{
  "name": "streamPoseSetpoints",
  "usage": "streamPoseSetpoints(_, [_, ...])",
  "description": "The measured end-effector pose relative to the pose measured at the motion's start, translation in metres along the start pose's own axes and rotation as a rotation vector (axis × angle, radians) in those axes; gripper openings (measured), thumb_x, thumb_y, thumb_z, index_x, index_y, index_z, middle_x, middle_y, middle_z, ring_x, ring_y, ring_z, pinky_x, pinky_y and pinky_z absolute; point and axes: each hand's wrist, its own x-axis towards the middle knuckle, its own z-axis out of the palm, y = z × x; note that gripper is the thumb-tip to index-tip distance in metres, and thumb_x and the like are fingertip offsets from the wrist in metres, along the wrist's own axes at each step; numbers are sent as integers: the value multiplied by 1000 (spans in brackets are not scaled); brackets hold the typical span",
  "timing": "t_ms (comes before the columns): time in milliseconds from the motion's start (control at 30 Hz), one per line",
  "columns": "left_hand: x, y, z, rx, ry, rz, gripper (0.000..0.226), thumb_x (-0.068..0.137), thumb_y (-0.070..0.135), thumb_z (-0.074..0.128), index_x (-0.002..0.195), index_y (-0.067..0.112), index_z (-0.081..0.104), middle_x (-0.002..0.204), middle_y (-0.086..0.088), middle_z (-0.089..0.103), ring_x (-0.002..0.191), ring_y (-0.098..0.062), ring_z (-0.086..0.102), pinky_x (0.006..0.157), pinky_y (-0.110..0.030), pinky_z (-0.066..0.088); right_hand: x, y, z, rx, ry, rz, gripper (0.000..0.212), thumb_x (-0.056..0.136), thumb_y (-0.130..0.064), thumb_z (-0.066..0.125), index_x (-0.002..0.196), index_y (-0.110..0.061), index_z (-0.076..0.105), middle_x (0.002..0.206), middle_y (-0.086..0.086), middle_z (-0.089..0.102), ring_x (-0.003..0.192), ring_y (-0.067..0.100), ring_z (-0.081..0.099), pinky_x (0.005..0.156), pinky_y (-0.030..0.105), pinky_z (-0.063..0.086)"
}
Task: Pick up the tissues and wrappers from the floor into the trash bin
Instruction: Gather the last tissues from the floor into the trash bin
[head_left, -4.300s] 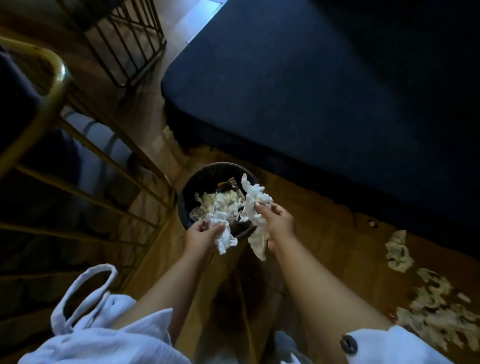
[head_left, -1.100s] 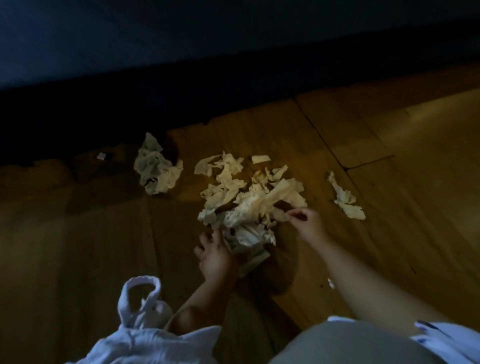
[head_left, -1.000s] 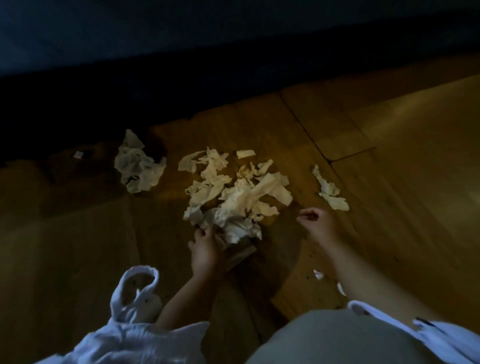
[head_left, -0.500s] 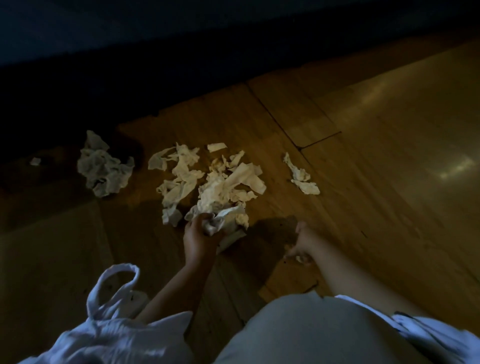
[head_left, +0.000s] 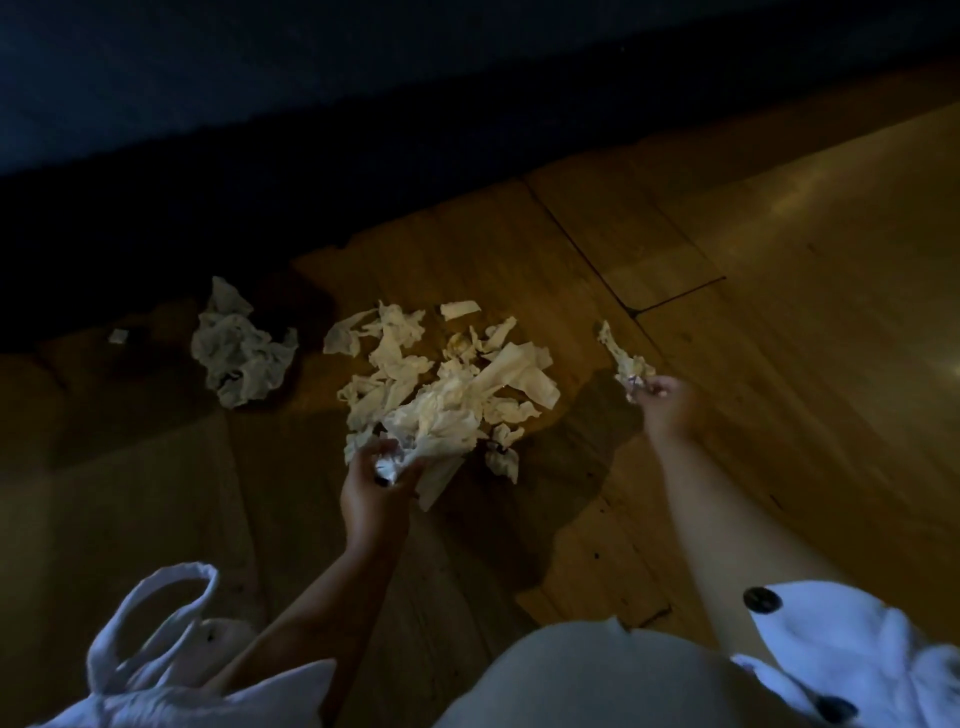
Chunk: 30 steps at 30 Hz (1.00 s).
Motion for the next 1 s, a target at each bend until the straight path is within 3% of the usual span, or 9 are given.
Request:
streamPoseSetpoints(67, [4, 2, -3, 0, -6, 3, 38, 83, 12, 66, 117, 19, 53, 115, 1, 49, 93, -18, 60, 61, -23, 51, 12, 0, 4, -24, -25, -69, 36, 84, 8, 58, 119, 12, 53, 147, 20, 30, 130, 33, 41, 74, 3, 44])
streamPoseSetpoints(133, [8, 5, -4, -14, -6, -5, 40, 84, 13, 64, 121, 20, 52, 118, -1, 50, 97, -19, 60, 65, -25, 53, 16, 0, 11, -131, -110, -97, 28, 83, 5, 62, 109, 13, 60, 153, 17, 21, 136, 31, 33, 98, 19, 37])
streamPoseSetpoints(200, [12, 9, -4, -20, 8, -35, 44, 85, 15, 63, 126, 21, 49, 121, -4, 51, 103, -22, 59, 75, -33, 56, 13, 2, 18, -178, -180, -100, 24, 83, 3, 62, 105, 13, 61, 140, 22, 42, 128, 35, 44, 89, 28, 39])
streamPoseSetpoints(267, [17, 13, -3, 11, 31, -42, 52, 85, 16, 63, 133, 21, 43, 129, -6, 50, 111, -24, 57, 89, -42, 54, 9, 3, 25, -135, -158, -108, 24, 83, 1, 63, 105, 10, 62, 123, 24, 57, 117, 36, 53, 79, 24, 36])
streamPoseSetpoints(433, [31, 23, -5, 125, 106, -4, 76, 81, 15, 69, 143, 17, 26, 147, -12, 28, 128, -29, 41, 102, -45, 44, -20, -17, 38, 44, -196, -222, 27, 80, -7, 68, 106, -1, 62, 111, 11, 64, 104, 21, 59, 59, 14, 37])
streamPoseSetpoints(567, [44, 22, -12, 288, 83, -73, 87, 81, 25, 70, 148, 22, 15, 155, -13, 8, 139, -37, 22, 108, -52, 35, -36, -45, 53, 109, -382, -327, 52, 77, -4, 71, 125, -8, 51, 117, 2, 55, 107, 14, 53, 63, 11, 40])
streamPoseSetpoints(700, [52, 19, -18, 302, -9, -124, 84, 85, 27, 63, 150, 21, 9, 157, -14, 6, 142, -39, 11, 112, -57, 25, -34, -61, 70, -95, -458, -456, 35, 79, 0, 68, 113, -2, 62, 130, 12, 54, 123, 24, 50, 83, 19, 41])
streamPoseSetpoints(833, [57, 21, -22, 512, -105, -38, 92, 82, 30, 67, 150, 19, 6, 155, -16, 16, 141, -37, 16, 113, -50, 21, -26, -65, 74, -345, -551, -425, 34, 79, -8, 69, 112, -2, 62, 156, 7, 18, 142, 25, 23, 101, 31, 37])
streamPoseSetpoints(1000, [58, 20, -20, 328, -189, -80, 55, 88, 19, 60, 138, 18, 39, 140, -15, 45, 125, -32, 47, 102, -45, 44, -37, -51, 80, -289, -628, -415, 31, 80, -4, 68, 109, 5, 62, 140, 16, 45, 129, 28, 43, 86, 20, 35])
